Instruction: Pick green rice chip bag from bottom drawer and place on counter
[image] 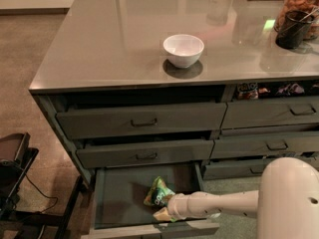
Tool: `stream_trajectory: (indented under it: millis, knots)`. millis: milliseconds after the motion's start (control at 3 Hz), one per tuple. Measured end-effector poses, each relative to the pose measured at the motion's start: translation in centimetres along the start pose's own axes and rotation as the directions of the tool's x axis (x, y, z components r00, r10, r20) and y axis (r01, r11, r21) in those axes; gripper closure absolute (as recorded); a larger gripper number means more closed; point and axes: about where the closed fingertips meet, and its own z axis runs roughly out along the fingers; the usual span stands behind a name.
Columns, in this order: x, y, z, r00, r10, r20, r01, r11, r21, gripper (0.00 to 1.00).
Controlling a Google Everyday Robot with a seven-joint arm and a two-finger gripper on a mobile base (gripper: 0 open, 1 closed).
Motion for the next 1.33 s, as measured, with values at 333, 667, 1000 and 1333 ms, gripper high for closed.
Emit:
stream_trajectory:
  millis: [333, 667, 1000, 1333]
  knots:
    - [-0.3, 0.4, 0.2, 0.999, -0.032, 0.005, 0.032, 0.9984, 0.048, 0.35]
    - [0.0, 0.2, 0.1, 0.999, -0.047, -0.005, 0.047, 0.9943, 0.095, 0.36]
    - [0.3, -0.5, 0.4, 0.998, -0.055, -0.020, 0.057, 0.9878, 0.145, 0.36]
    - [1.2, -1.6, 1.2, 0.998, -0.052, -0.040, 0.058, 0.9822, 0.179, 0.35]
